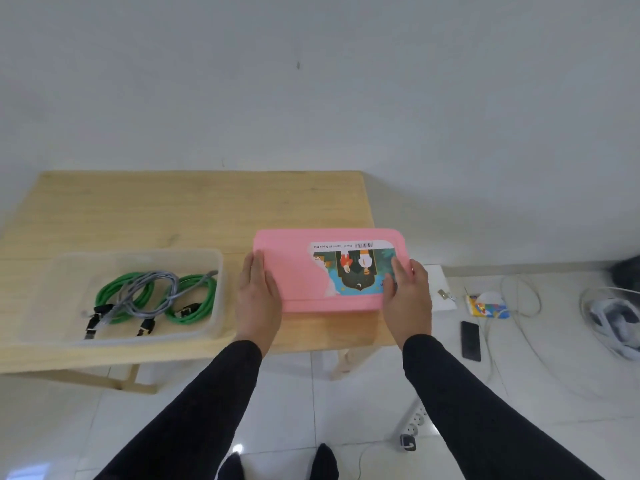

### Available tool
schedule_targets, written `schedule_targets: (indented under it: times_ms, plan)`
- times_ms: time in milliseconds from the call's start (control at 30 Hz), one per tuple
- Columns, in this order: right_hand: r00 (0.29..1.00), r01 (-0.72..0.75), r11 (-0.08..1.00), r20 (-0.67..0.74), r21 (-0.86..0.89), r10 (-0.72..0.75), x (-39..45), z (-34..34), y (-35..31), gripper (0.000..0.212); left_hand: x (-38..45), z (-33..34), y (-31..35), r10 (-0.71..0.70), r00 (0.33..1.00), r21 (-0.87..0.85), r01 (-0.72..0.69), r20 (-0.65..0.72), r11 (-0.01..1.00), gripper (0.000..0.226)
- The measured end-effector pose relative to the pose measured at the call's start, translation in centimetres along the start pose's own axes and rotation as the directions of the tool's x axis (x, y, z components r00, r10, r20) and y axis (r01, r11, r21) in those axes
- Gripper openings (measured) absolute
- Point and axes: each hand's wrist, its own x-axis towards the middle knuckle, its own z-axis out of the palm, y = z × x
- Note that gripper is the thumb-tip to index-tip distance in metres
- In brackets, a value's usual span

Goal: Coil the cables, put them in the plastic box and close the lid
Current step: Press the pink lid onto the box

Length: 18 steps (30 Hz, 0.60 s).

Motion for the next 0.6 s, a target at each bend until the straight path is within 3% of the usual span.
schedule_targets:
  times_ms: [233, 433, 600]
  plan:
    - [0.997, 0.078, 0.996, -0.026, 0.043, -0.077, -1.6, 1.6, -8.3, 0.041, 2.4, -7.9, -2.6, 0.015, 0.995, -0.003, -0.015, -0.102, 1.000, 0.045]
    - [0.994, 0.104, 0.991, 0.035, 0.086, -0.108, -6.7, 7.2, -17.1, 0.042, 2.7, -16.5, -10.7, -0.041, 0.987, 0.034, 0.047, -0.153, 0.998, 0.044]
    - [0.991, 0.084, 0.991, 0.092, 0.102, -0.094, -10.9, 11.6, -22.6, 0.042, 2.6, -21.7, -17.1, -0.093, 0.989, 0.066, 0.101, -0.113, 0.993, 0.045]
